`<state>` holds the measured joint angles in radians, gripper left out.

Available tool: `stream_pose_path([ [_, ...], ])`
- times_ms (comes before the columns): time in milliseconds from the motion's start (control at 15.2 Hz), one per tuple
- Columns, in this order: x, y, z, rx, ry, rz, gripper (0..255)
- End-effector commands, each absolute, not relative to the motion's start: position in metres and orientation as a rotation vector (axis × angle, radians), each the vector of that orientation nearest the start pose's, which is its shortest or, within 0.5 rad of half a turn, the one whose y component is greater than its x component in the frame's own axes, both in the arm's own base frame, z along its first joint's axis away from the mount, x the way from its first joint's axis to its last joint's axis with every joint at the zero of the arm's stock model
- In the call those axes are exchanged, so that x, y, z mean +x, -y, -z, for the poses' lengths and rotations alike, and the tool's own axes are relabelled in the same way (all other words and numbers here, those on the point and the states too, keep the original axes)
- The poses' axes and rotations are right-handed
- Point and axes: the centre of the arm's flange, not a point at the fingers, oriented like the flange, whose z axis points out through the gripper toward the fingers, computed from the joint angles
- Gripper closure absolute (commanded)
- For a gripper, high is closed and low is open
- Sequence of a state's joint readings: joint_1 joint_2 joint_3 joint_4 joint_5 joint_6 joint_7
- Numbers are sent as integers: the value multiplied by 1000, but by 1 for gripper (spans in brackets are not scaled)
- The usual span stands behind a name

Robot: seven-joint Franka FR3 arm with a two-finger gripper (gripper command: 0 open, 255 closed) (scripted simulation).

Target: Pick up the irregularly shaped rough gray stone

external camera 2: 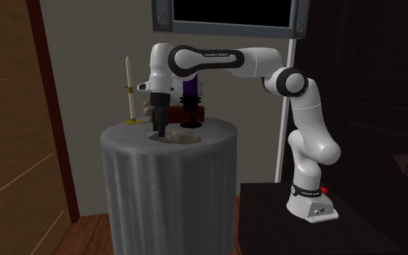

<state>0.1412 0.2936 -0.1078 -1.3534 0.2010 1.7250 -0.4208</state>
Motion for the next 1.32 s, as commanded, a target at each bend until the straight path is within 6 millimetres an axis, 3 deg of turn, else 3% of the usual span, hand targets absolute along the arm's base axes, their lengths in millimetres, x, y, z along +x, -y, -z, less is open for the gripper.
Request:
stream_pose_path([
  [0, 654, -50, -563, -2916, 647, 166, 0],
  [66, 653, -49, -563, -2916, 648, 166, 255],
  [660, 654, -50, -563, -2916, 647, 166, 255],
  [1254, 654, -50, -611, -2916, 647, 166, 255],
])
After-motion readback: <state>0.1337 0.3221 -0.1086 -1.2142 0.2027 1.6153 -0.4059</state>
